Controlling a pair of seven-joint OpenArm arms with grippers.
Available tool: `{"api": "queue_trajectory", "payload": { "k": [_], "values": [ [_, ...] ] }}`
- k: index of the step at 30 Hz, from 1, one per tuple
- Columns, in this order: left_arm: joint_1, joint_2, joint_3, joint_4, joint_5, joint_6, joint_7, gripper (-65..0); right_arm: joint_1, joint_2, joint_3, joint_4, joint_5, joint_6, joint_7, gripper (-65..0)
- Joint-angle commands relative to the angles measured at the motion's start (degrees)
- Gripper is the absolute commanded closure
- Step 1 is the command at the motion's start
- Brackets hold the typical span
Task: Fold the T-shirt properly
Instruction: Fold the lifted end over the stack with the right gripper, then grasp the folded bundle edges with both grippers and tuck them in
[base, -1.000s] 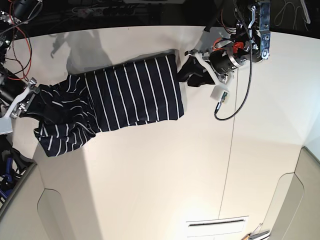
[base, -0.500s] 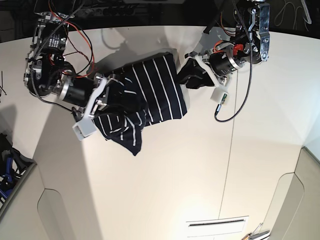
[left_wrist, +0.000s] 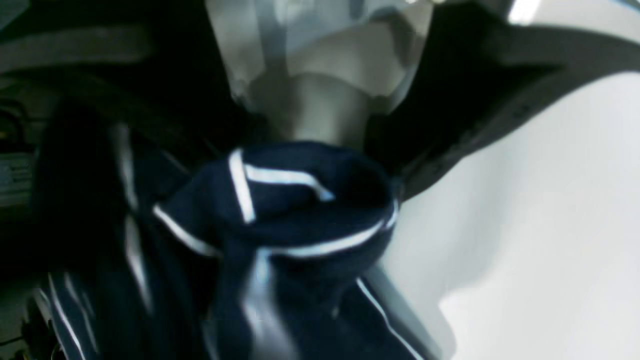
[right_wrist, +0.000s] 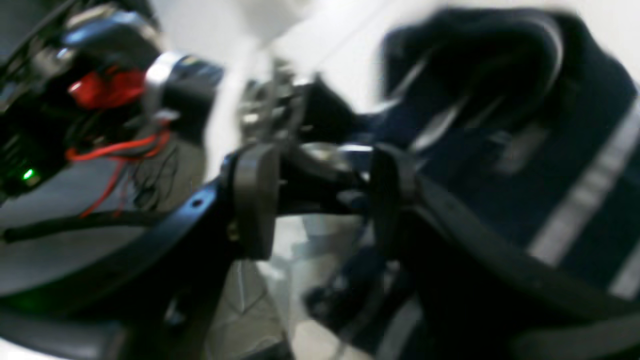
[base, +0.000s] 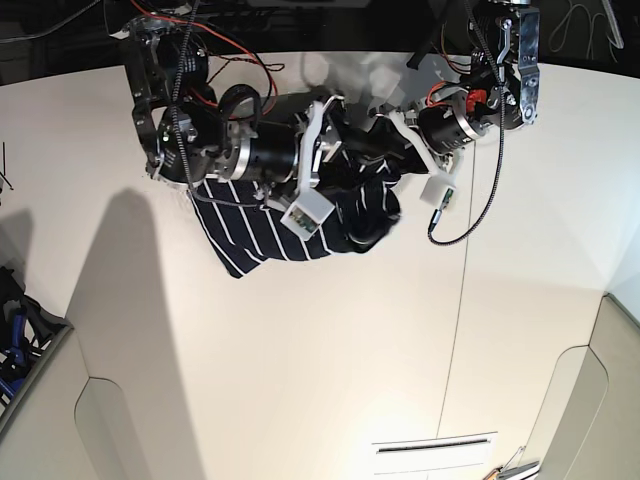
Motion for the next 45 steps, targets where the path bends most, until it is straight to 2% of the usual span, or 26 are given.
{"api": "queue_trajectory", "payload": {
  "k": [1,6,11,14,17,19,22,25,30,34,37,45],
  "values": [
    [0.3,-0.3,-0.1,-0.5,4.1,2.4,3.8,-31.6,0.8,-0.2,-1.0,1.0,1.0,0.0,1.3,-29.6],
    [0.4,-0.4,-2.7,-0.5,1.3,2.4,6.5,-31.6,0.8,-0.2,-4.5,1.0,0.9,0.0,1.3,-29.6],
    [0.4,-0.4,-8.9,0.5,0.7,0.6,7.6,-31.5,1.3,-0.2,-2.3,1.1,0.9,0.0,1.3,-29.5],
    [0.4,-0.5,-13.6,3.6,0.7,0.3,7.6,-24.8,2.7,-0.2,2.2,1.1,0.9,0.0,1.4,-29.5],
    [0.6,-1.7,-17.8,7.7,-2.4,0.2,8.1,-15.9,4.7,-0.2,7.9,1.1,1.1,0.0,1.9,-28.7],
    [0.7,-3.1,-19.7,10.6,-5.6,0.1,9.7,-9.6,6.2,-0.2,12.0,1.1,0.9,0.0,2.5,-21.7],
    [0.9,-5.5,-20.4,14.8,-10.3,-3.3,12.4,0.0,8.7,-0.2,17.4,1.0,-1.4,0.0,2.7,0.0],
    [2.5,-6.5,-20.4,19.0,-14.4,-5.3,12.7,0.0,9.7,-0.2,21.7,0.8,-4.5,0.0,4.5,0.0],
    [6.8,-5.7,-18.5,25.7,-19.3,-5.4,12.7,0.0,10.2,-0.2,26.8,-3.9,-7.7,0.0,8.7,0.0],
    [7.3,-5.0,-13.7,27.7,-20.6,-5.4,12.5,0.0,12.0,0.1,28.3,-11.1,-7.7,0.0,11.8,0.0],
    [7.4,-3.9,-8.2,27.7,-18.4,-5.4,12.2,0.0,13.4,0.5,28.3,-16.6,-8.1,0.1,14.9,0.0],
    [7.3,0.9,3.3,27.6,-9.6,-4.9,8.4,0.0,20.4,0.4,28.3,-29.8,-8.5,0.1,15.3,0.0]
  ]
}}
